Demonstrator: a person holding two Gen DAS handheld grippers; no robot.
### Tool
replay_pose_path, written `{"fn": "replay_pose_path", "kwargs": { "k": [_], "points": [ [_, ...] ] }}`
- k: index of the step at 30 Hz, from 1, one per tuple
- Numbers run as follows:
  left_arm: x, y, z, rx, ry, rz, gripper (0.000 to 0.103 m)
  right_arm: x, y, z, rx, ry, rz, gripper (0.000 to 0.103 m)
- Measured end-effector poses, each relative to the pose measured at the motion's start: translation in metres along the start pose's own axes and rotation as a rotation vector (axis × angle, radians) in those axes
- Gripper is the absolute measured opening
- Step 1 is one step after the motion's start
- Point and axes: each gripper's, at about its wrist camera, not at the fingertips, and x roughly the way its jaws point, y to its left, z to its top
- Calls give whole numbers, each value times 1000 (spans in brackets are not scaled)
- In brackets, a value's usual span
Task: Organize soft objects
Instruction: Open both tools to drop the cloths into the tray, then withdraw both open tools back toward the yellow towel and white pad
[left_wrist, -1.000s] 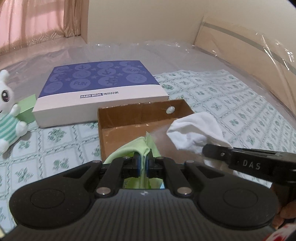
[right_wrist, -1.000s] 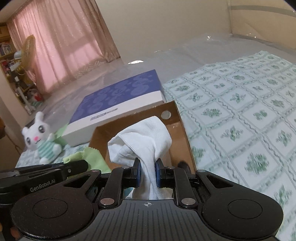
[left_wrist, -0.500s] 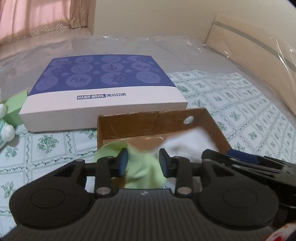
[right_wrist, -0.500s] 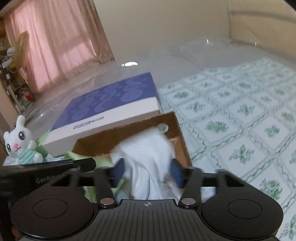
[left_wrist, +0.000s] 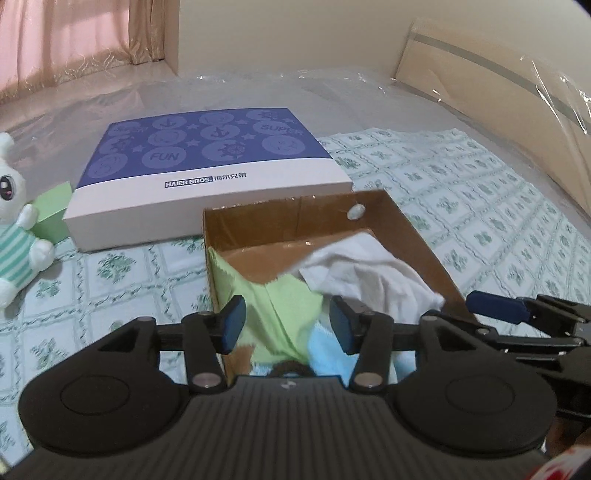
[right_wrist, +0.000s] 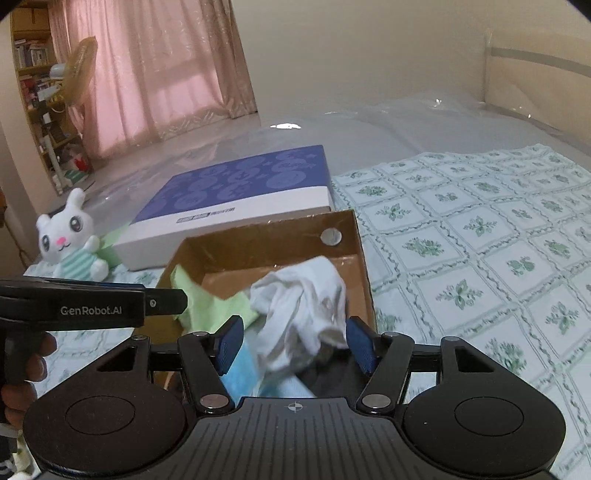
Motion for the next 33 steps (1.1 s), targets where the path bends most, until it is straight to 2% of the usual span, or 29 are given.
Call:
{"fn": "replay_pose_path", "kwargs": {
  "k": [4, 17, 24, 33],
  "points": [
    [-27, -7, -13, 20, -3, 14, 50, -24, 5, -9, 5, 3, 4, 64],
    [-137, -22, -70, -15, -36, -48, 53, -115, 23, -45, 57, -39, 24, 72],
    [-191, -23, -101, -35, -60, -41, 53, -158, 37, -63, 64, -58, 33, 73],
    [-241, -14, -133, -64, -87, -13, 53, -197, 60, -84, 44, -61, 50, 73]
  ]
}}
